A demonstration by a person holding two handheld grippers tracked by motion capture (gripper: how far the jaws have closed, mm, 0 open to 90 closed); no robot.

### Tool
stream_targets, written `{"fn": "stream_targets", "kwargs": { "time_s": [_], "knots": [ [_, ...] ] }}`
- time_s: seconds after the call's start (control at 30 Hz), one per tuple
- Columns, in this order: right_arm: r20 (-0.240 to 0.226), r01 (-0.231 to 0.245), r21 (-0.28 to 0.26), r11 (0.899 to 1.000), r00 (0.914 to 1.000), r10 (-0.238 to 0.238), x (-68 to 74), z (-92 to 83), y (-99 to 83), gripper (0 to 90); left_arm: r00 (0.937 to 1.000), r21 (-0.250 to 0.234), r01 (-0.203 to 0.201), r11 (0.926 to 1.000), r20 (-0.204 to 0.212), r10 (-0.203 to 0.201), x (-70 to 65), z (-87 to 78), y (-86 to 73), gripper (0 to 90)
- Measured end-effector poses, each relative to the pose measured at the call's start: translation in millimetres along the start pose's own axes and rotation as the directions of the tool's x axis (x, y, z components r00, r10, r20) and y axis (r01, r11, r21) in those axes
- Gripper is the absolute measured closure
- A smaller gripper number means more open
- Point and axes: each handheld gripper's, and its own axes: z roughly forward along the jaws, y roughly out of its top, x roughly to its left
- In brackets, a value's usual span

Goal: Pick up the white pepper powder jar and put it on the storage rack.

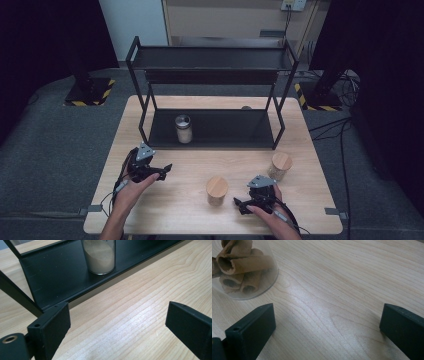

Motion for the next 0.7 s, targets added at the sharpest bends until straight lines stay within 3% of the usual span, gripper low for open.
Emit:
{"fn": "stream_targets", "kwargs": {
  "time_s": [0.37,0.7],
  "knots": [
    [0.000,0.000,0.000,1.000,1.0000,0.000,-0.1,0.0,0.0,0.5,0.9996,0.001,0.024,0.9997,0.017,-0.024,-5.3,-2.8,-15.8,4.2],
    [0.000,0.000,0.000,1.000,1.0000,0.000,-0.1,0.0,0.0,0.5,0.9986,0.019,0.052,0.9985,0.003,-0.052,-7.6,-8.3,-27.6,3.9]
  ]
}}
